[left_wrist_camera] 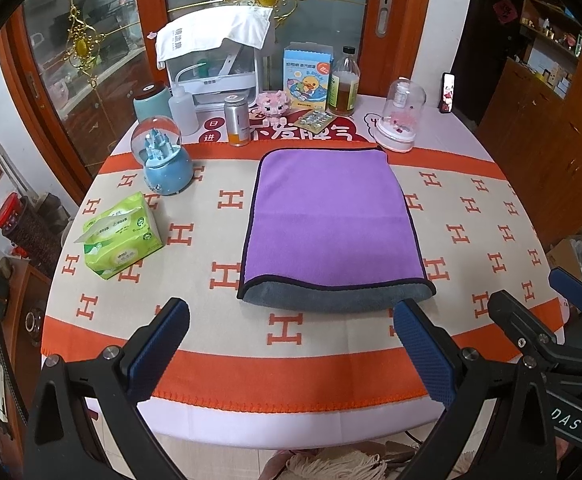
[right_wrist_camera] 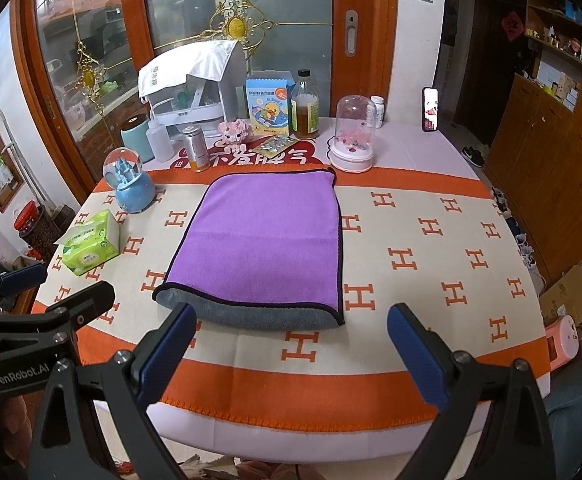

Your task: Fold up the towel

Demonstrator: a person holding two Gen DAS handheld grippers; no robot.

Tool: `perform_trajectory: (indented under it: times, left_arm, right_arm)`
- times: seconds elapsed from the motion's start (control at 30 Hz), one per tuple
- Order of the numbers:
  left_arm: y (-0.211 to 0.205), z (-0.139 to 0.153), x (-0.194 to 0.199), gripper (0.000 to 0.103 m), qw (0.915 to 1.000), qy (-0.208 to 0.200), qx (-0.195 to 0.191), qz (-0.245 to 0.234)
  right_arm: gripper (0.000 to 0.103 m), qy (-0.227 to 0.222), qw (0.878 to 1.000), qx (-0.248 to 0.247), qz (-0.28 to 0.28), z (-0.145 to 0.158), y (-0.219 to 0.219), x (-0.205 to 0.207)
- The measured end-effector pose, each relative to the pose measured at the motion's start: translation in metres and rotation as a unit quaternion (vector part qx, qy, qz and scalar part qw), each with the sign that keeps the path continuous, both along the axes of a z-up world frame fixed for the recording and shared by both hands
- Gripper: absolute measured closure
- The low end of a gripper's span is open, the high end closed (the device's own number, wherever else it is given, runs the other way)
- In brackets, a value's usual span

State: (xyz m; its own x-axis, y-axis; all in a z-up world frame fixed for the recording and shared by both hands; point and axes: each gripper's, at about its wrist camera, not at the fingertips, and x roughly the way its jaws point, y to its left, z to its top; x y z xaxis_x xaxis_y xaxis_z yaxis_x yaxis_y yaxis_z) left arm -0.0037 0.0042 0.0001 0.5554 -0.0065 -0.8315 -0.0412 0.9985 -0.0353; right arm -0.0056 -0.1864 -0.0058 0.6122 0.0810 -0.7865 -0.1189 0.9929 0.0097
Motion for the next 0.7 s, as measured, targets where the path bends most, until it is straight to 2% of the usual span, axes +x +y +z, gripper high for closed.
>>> perform_trajectory:
  times: [0.27, 0.43, 0.7]
  left_arm:
    - [0.002, 0.000, 0.009, 0.001, 1.0000, -0.006, -0.003, -0.004]
    - [0.005, -0.002, 0.020, 0.001, 0.9995, -0.026, 0.016, -0.012]
    - [0.019, -0.030, 0.047, 0.001, 0.9991, -0.023, 0.013, -0.034]
  right_arm:
    - [0.006, -0.012, 1.000, -0.002, -0.005, 0.003, -0.008, 0.001]
    - [0.006, -0.012, 1.000, -0.005, 0.001, -0.001, -0.010, 0.010]
    - [0.007, -0.005, 1.000, -0.022, 0.018, -0.027, -0.018, 0.032]
